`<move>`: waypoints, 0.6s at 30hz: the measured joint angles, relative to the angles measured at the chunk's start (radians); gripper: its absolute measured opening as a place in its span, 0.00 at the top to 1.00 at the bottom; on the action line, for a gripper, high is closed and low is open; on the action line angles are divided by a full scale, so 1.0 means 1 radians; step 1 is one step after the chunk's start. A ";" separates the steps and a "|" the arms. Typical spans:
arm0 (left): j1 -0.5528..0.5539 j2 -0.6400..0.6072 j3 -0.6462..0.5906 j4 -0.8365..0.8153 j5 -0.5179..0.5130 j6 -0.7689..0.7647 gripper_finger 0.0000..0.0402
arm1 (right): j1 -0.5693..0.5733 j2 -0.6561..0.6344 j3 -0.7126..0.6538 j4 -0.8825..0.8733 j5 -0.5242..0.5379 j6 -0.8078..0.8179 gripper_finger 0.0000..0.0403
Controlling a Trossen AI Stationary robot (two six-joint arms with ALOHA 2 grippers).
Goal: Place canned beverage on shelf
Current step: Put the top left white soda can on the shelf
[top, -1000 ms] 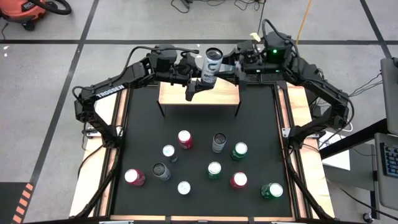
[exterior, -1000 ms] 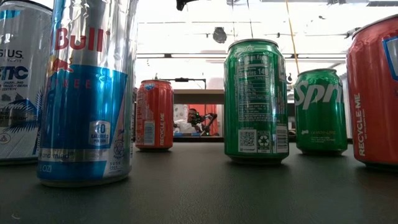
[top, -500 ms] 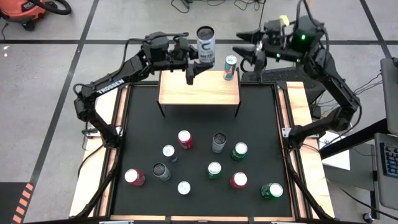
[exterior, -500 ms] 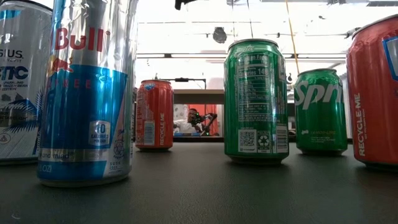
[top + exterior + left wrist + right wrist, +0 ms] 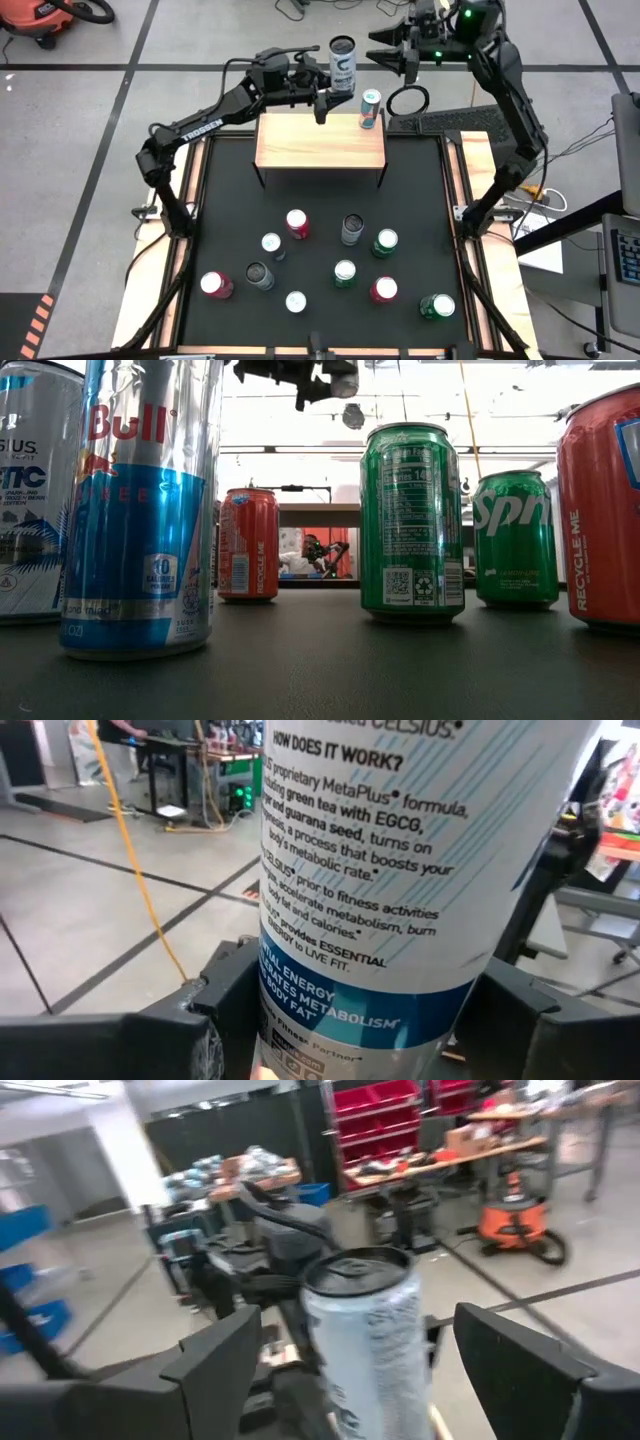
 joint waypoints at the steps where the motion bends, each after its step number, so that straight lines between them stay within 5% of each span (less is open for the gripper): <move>1: 0.001 0.008 0.000 0.004 0.005 0.000 0.38 | -0.013 0.009 0.000 0.000 -0.030 0.001 0.23; 12: 0.017 0.072 0.000 0.021 0.020 0.007 0.38 | -0.102 0.090 -0.001 -0.008 -0.249 -0.072 0.20; 18: 0.024 0.073 0.000 0.022 0.021 0.047 0.38 | -0.112 0.112 -0.002 -0.008 -0.263 -0.151 0.16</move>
